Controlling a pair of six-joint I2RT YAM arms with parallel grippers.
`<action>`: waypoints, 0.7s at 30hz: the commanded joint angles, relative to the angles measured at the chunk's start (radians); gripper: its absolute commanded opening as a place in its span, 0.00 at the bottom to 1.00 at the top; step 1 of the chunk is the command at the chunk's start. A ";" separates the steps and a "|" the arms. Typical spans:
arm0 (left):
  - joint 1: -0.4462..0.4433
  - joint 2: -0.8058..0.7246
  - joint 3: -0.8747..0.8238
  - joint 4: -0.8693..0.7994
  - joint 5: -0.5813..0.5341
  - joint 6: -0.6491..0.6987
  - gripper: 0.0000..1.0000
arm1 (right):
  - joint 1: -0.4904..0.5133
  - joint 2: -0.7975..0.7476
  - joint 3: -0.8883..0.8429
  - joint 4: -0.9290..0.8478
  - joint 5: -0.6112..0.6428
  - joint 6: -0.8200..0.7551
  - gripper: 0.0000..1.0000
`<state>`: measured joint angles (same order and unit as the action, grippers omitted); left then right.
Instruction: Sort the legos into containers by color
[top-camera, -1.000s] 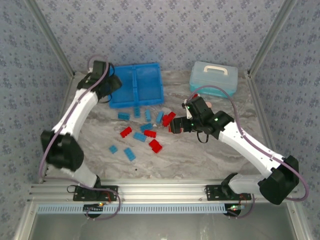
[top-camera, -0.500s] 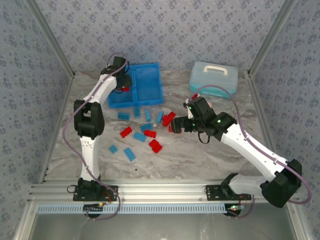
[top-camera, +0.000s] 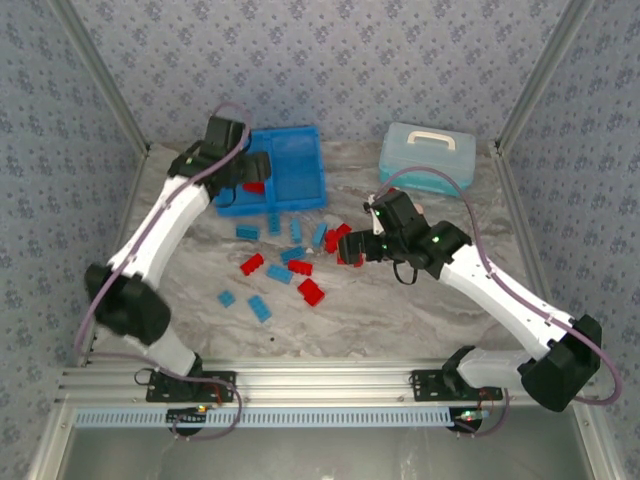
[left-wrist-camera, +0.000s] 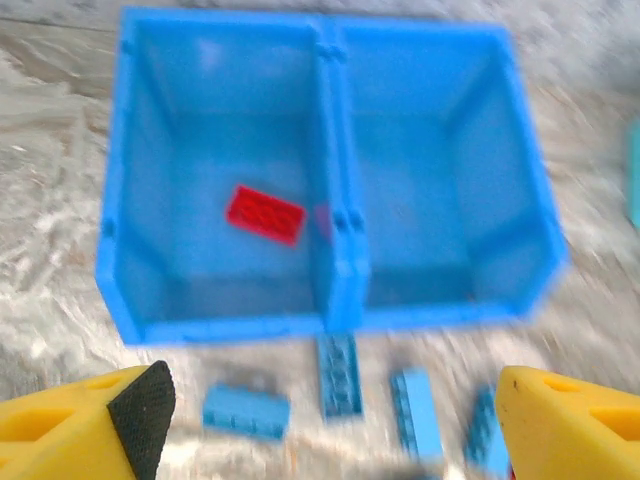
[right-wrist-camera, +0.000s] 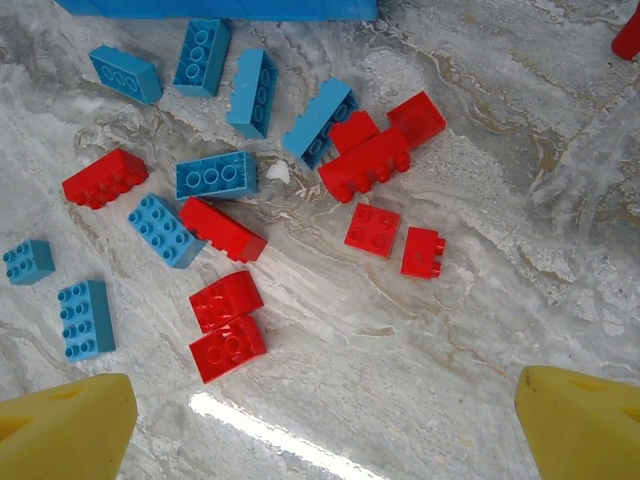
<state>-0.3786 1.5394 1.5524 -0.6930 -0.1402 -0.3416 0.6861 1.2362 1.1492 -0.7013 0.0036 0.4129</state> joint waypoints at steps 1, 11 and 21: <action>0.001 -0.109 -0.210 -0.014 0.099 0.157 0.85 | 0.015 -0.007 0.023 -0.013 0.001 0.023 1.00; -0.166 -0.120 -0.548 0.023 -0.045 0.165 0.84 | 0.037 -0.002 0.023 -0.011 0.004 0.021 1.00; -0.158 0.068 -0.532 0.095 -0.120 0.160 0.59 | 0.052 -0.042 -0.003 -0.030 0.032 0.040 1.00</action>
<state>-0.5446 1.5661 0.9913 -0.6258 -0.2146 -0.1829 0.7319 1.2266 1.1488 -0.7071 0.0120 0.4313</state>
